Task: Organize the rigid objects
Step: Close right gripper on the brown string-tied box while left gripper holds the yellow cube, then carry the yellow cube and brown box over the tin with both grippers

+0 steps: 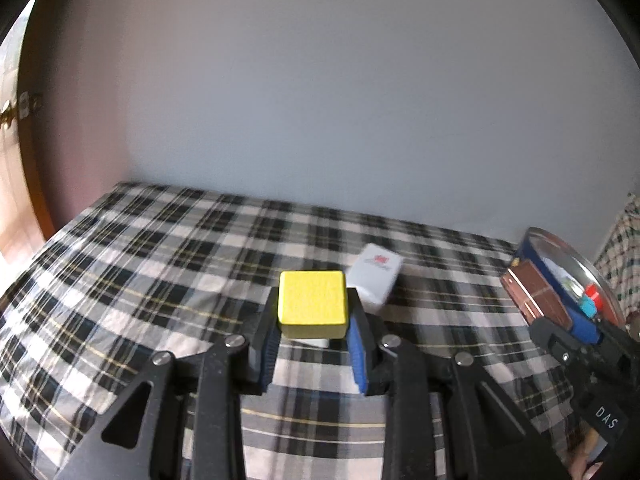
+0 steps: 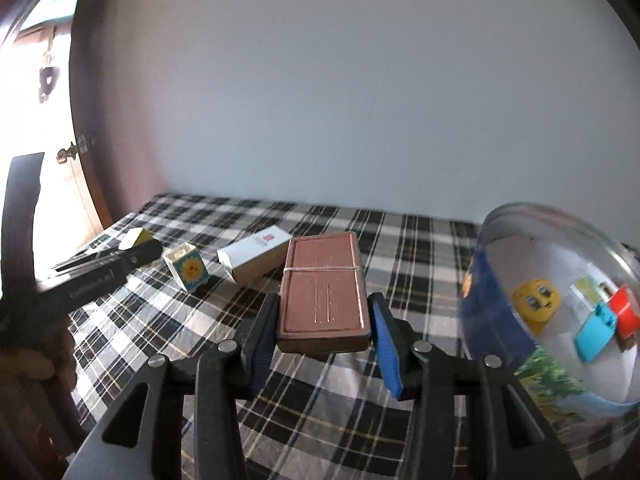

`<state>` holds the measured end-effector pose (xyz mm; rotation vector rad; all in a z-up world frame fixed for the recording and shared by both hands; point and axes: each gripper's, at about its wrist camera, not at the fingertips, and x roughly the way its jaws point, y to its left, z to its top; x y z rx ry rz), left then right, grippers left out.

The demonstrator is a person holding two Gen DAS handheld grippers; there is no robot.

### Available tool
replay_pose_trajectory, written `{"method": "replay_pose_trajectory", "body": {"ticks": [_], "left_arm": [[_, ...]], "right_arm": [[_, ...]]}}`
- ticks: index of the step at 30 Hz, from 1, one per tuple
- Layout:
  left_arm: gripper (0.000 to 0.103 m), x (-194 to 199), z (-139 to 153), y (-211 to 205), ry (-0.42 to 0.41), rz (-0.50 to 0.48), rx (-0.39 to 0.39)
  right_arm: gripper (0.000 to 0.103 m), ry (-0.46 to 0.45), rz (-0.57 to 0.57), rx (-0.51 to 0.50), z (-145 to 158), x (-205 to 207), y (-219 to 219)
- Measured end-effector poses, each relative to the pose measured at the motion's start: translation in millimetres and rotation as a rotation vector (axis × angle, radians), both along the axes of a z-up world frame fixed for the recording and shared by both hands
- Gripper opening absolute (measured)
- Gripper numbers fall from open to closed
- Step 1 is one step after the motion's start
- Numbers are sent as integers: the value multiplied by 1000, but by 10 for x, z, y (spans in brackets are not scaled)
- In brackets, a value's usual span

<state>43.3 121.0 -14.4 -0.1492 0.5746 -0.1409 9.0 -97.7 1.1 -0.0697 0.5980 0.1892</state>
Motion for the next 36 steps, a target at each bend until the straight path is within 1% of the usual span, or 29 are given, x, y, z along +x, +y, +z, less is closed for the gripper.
{"method": "replay_pose_trajectory", "body": {"ticks": [3,7,12,18,24,30,36], "left_arm": [[28,-53,27,-143,-26,-42,-12],[28,-77,28,-255,-24,-59,-24],[28,-79,15,-367,-29,-39,-9],[28,-87,-41,-511,-12,-15,-27],[28,-135,-52,-772,-25,-25,8],[28,-173,-50,-1022,-32,-49,25],[28,-183,-1,-1223,-40,-65,47]], "right_arm": [[47,-56,-7,-23,66,-58,32],[47,-92,-12,-43,135,-166,-52],[47,-104,-15,-43,165,-204,-130],[47,-118,-18,-38,210,-255,-209],[47,-153,-23,-52,268,-362,-325],[47,-168,-54,-27,335,-414,-543],[47,-186,-72,-28,384,-448,-704]]}}
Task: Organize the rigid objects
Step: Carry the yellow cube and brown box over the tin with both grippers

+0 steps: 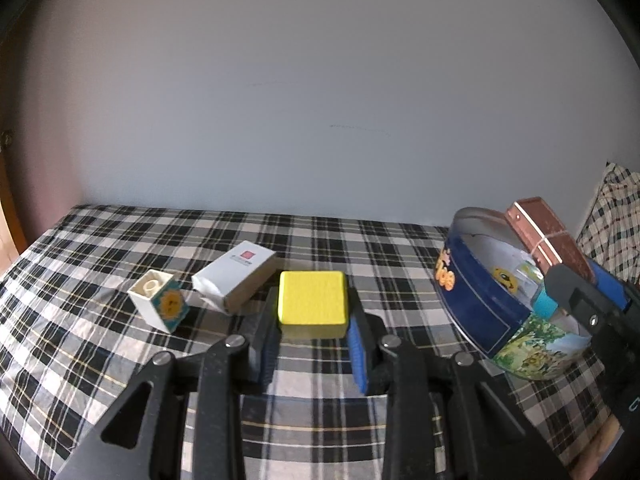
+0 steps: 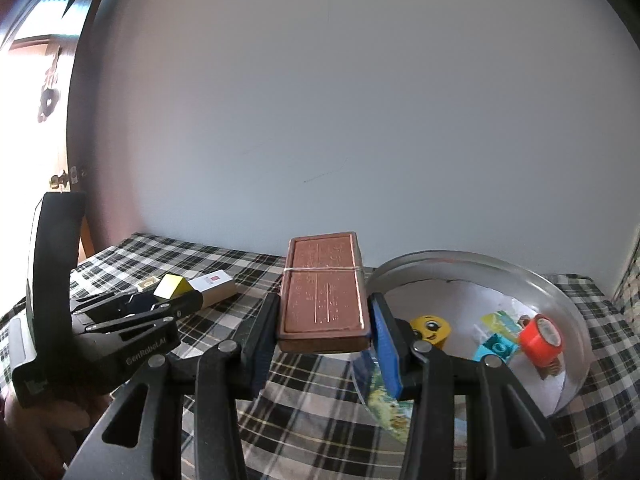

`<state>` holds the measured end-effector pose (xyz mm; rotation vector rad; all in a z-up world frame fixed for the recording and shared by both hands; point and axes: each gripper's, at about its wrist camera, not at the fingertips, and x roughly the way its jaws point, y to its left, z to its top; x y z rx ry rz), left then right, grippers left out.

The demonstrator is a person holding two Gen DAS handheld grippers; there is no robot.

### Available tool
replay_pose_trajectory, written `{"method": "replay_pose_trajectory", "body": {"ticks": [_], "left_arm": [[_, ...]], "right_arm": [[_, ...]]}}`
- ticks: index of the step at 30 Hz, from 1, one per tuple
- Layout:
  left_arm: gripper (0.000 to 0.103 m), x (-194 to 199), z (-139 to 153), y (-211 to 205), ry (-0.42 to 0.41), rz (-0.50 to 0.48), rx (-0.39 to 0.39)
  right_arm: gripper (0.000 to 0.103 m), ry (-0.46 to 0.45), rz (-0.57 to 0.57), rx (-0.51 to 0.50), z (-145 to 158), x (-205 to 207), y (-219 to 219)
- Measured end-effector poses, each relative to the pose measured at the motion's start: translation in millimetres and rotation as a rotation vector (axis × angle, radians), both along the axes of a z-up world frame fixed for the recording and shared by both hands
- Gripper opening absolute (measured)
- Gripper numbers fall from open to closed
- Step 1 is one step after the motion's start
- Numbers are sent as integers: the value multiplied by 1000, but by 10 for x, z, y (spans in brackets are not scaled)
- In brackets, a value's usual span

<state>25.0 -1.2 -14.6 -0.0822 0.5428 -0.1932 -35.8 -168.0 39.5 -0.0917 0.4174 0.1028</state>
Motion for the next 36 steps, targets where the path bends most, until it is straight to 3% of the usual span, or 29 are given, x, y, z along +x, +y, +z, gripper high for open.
{"method": "replay_pose_trajectory", "body": {"ticks": [36], "left_arm": [[28,93,285,-990,-64,-126,-9]], "right_arm": [[47,-82,-162,34,272,-77,-1033]]}}
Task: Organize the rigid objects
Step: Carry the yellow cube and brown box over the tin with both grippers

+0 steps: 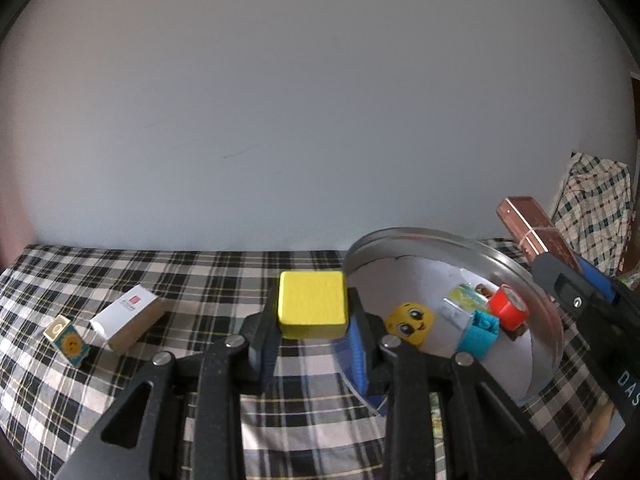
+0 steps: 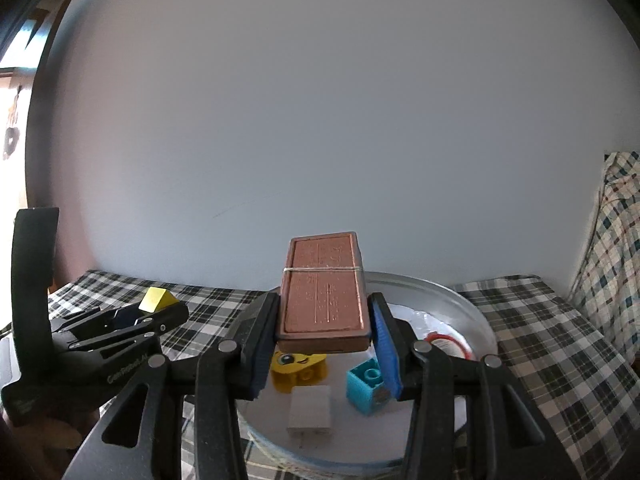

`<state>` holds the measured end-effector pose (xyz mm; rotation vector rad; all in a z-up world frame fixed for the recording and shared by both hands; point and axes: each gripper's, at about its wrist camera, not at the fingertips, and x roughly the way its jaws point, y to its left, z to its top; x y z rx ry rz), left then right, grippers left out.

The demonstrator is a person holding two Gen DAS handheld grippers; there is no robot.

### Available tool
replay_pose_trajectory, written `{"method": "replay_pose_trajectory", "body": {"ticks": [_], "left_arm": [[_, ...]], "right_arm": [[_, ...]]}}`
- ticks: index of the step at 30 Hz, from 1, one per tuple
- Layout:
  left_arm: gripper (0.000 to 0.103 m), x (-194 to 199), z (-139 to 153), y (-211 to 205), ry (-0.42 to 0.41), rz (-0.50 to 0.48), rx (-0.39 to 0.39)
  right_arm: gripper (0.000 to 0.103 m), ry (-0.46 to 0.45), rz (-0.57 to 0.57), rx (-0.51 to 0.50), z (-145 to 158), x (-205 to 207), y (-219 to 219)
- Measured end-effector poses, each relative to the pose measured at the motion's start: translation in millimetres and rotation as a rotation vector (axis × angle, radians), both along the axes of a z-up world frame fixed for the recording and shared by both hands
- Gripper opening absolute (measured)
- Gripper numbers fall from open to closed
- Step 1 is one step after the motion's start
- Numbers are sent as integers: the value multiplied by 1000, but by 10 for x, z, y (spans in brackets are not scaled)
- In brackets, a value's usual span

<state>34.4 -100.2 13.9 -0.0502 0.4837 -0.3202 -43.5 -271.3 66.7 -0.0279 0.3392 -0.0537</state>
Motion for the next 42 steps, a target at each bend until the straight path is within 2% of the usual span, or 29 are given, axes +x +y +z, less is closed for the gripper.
{"method": "replay_pose_trajectory", "body": {"ticks": [21,42], "left_arm": [[28,91,116,-647,-12,-108,-8],[28,155,85,-1055,8,-161,18]], "right_arm": [[47,-12,-144,19,118,80,-622],[47,32,-217,-8,101,226,-815]]}}
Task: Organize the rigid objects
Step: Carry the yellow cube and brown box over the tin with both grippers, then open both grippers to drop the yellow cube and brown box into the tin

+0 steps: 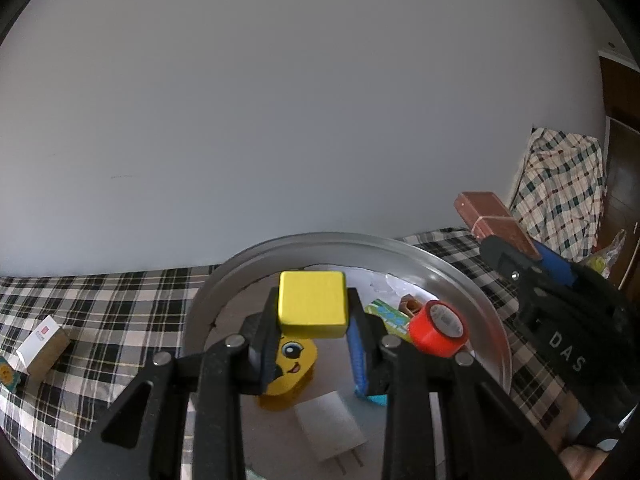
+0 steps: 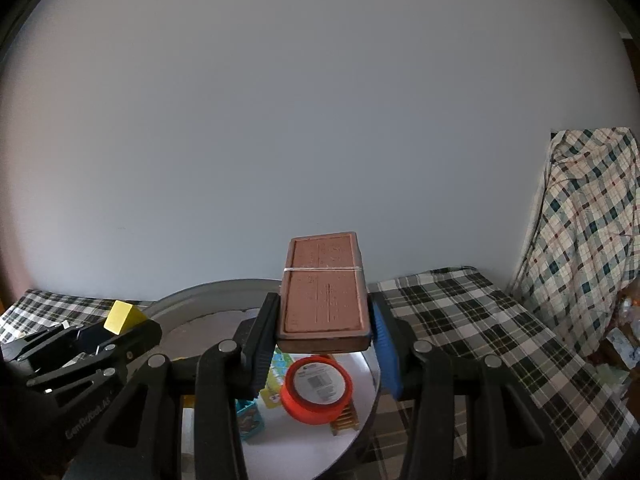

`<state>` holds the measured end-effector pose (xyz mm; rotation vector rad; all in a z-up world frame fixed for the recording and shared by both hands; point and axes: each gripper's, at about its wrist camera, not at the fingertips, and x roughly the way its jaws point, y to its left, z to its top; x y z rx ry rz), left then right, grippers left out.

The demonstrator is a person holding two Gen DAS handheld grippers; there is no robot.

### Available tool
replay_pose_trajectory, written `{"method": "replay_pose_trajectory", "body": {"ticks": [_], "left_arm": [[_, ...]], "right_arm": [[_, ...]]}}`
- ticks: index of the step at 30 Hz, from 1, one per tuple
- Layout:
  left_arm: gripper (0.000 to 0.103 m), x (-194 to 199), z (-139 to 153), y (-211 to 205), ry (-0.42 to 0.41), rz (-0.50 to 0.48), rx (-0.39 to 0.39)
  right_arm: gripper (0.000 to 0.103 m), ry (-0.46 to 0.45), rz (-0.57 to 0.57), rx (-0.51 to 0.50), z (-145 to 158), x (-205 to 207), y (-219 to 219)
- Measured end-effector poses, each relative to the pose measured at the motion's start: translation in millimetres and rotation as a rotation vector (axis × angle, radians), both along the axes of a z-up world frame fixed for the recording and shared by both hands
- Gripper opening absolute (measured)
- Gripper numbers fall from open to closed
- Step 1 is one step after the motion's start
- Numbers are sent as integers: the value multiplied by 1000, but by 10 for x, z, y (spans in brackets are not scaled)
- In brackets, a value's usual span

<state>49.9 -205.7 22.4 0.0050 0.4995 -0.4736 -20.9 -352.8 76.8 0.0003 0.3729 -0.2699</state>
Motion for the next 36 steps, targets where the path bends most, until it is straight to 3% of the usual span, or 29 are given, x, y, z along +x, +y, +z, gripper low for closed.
{"method": "replay_pose_trajectory", "body": {"ticks": [20,36], "left_arm": [[28,111,-126,-272,64,5,87],[28,169,-238,-319,114,36,165]], "right_arm": [[47,83,-33,38,-129,179,-263],[47,183,7,37,-315,339,-171]]}}
